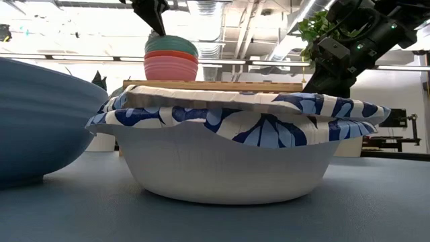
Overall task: Place and stack bowls onto a shelf
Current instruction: Stack the green bowl on top of the orange bowl on the shelf
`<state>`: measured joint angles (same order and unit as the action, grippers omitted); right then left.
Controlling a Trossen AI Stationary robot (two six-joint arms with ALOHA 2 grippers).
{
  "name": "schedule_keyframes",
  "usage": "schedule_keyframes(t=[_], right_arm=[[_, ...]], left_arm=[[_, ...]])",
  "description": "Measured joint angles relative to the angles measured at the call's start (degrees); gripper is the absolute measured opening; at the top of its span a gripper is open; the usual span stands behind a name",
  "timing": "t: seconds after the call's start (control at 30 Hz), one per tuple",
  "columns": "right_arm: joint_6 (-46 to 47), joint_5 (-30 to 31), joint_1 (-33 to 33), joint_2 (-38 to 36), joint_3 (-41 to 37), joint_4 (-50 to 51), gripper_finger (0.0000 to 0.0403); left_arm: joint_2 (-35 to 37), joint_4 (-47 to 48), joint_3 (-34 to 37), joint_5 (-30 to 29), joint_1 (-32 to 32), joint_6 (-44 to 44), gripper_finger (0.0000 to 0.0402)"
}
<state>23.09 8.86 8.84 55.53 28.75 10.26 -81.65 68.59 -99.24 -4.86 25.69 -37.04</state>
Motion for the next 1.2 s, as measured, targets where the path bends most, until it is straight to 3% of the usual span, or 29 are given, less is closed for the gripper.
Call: schedule_keyframes(t=[0.47,0.7,0.87,1.0,1.2], right_arm=[[0.0,-1.4,0.0,0.0,0.0,0.0,0.0226],[0.6,-1.5,0.0,0.0,0.0,0.0,0.0226],[0.6,-1.5,0.0,0.0,0.0,0.0,0.0226],[0.9,-1.5,0.0,0.0,0.0,0.0,0.0226],[1.0,-1.5,0.0,0.0,0.0,0.0,0.0226]], left_arm=[[0.3,0.4,-2.2,-6.4,-1.0,1.0,0.0166],[2.4,-1.1,-3.4,-9.2,-2.8,4.2,0.0166],[4.2,-5.4,-3.3,-12.1,-4.5,14.0,0.0154],[6.9,-12.2,1.5,-14.6,-6.4,18.1,0.0144],[15.7,-33.9,19.5,-22.7,-8.6,18.0,0.0131]])
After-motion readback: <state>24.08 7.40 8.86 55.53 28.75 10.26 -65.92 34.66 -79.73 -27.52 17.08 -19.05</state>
